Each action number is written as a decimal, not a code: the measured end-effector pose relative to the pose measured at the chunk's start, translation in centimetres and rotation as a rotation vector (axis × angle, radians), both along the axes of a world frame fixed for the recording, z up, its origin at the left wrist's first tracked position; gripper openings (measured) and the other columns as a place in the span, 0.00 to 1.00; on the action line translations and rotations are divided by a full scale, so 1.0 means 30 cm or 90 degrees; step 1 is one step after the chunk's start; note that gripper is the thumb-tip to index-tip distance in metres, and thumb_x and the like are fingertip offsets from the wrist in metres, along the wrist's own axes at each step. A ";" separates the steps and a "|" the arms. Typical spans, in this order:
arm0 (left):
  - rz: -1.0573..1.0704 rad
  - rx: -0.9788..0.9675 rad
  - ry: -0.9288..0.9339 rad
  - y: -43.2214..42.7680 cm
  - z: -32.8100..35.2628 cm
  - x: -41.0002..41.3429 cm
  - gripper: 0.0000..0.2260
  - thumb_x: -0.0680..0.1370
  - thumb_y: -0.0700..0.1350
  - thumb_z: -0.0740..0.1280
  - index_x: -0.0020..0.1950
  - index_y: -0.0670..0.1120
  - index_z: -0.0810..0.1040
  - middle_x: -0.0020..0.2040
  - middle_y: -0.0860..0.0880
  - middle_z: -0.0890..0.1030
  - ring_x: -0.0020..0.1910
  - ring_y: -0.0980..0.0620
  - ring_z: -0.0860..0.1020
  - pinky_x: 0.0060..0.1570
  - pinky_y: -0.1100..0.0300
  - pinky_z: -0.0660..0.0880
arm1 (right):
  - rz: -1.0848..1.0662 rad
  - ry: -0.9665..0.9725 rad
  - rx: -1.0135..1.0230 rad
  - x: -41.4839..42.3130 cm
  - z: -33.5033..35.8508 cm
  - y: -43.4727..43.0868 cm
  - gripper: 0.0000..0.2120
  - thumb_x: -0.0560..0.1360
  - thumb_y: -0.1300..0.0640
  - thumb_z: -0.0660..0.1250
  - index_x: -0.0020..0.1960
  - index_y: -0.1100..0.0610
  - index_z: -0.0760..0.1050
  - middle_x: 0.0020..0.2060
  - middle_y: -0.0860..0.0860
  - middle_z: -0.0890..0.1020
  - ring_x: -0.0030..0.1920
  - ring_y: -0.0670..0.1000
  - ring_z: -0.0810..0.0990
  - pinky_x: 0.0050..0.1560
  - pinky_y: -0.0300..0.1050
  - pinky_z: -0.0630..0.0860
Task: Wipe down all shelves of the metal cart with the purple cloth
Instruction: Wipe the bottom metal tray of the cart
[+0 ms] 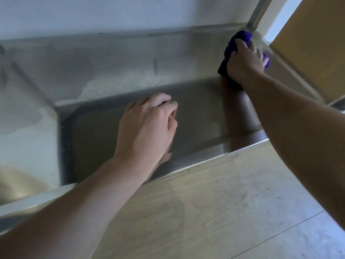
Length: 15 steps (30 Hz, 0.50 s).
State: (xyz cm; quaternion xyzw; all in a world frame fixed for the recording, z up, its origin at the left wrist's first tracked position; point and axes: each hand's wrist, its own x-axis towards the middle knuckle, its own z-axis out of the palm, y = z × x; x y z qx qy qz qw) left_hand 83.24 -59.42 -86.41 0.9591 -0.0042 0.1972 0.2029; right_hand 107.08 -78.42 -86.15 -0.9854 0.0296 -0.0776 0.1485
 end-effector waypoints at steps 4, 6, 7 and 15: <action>0.007 0.000 0.004 -0.003 0.003 -0.001 0.12 0.74 0.40 0.66 0.55 0.48 0.84 0.58 0.54 0.81 0.49 0.49 0.81 0.53 0.50 0.76 | 0.208 -0.039 -0.015 -0.124 -0.023 0.257 0.23 0.79 0.51 0.54 0.75 0.46 0.62 0.74 0.55 0.64 0.71 0.59 0.65 0.71 0.53 0.60; 0.005 -0.008 0.008 0.002 0.008 -0.008 0.11 0.76 0.42 0.67 0.55 0.49 0.84 0.56 0.54 0.82 0.47 0.50 0.81 0.51 0.51 0.77 | 0.357 -0.055 -0.001 -0.215 -0.044 0.391 0.23 0.79 0.51 0.54 0.74 0.44 0.63 0.75 0.52 0.64 0.72 0.57 0.64 0.72 0.56 0.58; -0.001 -0.013 0.009 0.006 0.012 -0.013 0.10 0.76 0.43 0.67 0.55 0.49 0.84 0.55 0.55 0.82 0.47 0.50 0.81 0.49 0.51 0.78 | 0.401 -0.053 0.014 -0.245 -0.051 0.430 0.23 0.79 0.51 0.54 0.74 0.44 0.63 0.75 0.51 0.64 0.73 0.55 0.63 0.73 0.57 0.57; -0.001 -0.033 0.001 0.002 0.015 -0.022 0.13 0.76 0.41 0.65 0.58 0.48 0.83 0.61 0.54 0.81 0.51 0.51 0.81 0.54 0.50 0.78 | 0.226 -0.058 0.028 -0.159 -0.039 -0.040 0.22 0.80 0.49 0.53 0.74 0.45 0.64 0.73 0.55 0.67 0.70 0.60 0.68 0.70 0.48 0.62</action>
